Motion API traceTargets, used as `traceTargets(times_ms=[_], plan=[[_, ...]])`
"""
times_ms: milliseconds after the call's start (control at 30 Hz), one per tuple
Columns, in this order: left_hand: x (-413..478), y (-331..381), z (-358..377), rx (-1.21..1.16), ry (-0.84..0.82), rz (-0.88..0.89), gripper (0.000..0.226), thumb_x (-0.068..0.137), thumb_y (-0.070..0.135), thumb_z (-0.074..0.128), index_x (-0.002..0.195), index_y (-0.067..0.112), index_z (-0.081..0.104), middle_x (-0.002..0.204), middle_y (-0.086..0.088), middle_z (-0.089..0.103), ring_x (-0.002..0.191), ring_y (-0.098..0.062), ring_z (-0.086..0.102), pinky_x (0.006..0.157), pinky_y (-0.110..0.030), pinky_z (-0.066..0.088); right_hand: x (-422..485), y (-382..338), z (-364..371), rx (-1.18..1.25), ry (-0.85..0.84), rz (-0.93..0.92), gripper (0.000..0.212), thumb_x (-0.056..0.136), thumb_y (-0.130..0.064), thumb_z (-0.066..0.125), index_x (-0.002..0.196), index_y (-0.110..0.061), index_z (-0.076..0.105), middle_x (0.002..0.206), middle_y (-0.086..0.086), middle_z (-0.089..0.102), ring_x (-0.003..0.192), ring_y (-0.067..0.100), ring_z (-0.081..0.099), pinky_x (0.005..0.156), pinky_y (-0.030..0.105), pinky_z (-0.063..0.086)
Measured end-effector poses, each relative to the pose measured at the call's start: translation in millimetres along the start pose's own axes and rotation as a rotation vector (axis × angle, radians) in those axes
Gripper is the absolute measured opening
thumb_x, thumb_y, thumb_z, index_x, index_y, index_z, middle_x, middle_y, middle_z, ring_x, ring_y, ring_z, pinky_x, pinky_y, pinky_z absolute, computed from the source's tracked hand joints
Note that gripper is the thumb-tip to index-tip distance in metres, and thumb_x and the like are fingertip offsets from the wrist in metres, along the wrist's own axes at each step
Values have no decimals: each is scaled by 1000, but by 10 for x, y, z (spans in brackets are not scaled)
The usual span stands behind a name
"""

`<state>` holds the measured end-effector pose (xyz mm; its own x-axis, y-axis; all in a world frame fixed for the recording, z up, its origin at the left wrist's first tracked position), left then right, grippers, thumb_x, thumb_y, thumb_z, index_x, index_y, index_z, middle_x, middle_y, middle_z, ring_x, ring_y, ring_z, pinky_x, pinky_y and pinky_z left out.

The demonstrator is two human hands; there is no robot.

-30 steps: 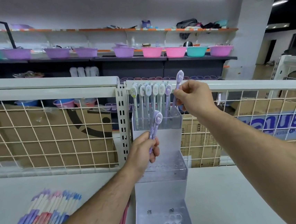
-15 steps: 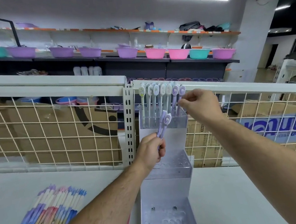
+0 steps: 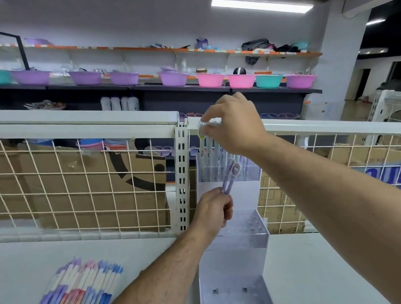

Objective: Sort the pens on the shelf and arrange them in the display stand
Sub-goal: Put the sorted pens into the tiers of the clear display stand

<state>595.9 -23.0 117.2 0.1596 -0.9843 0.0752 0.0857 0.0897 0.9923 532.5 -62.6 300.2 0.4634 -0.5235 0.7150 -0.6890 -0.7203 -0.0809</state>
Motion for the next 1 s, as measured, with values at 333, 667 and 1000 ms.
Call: traceTargets(times_ms=[333, 667, 1000], plan=[[-5, 11, -22, -45, -7, -19, 26, 93, 2, 37, 72, 11, 49, 59, -8, 47, 46, -11, 41, 49, -24, 22, 140, 11, 92, -78, -41, 31, 16, 94, -38, 67, 106, -34, 76, 116, -6, 63, 112, 19, 45, 88, 35, 33], [-20, 20, -64, -152, 14, -1, 24, 92, 0, 35, 73, 7, 48, 62, -13, 45, 43, -13, 35, 46, -23, 24, 159, 25, 141, -95, -25, 16, 16, 94, -28, 64, 98, -30, 79, 101, -9, 69, 104, 19, 48, 84, 37, 41], [-20, 10, -67, -133, 19, -4, 24, 92, 0, 35, 72, 7, 48, 61, -13, 45, 43, -14, 34, 46, -24, 23, 135, 50, 91, 17, -40, 69, 19, 92, -37, 70, 108, -30, 77, 114, -7, 68, 113, 18, 47, 95, 41, 45]])
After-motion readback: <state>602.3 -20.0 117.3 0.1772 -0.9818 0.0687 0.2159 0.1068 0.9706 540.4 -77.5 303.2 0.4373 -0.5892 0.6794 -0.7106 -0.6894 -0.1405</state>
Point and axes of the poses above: each hand's wrist, its own x-axis towards the middle knuckle, its own z-axis out of the palm, y = z × x, the point moved 3 cm from there along x, towards the middle knuckle
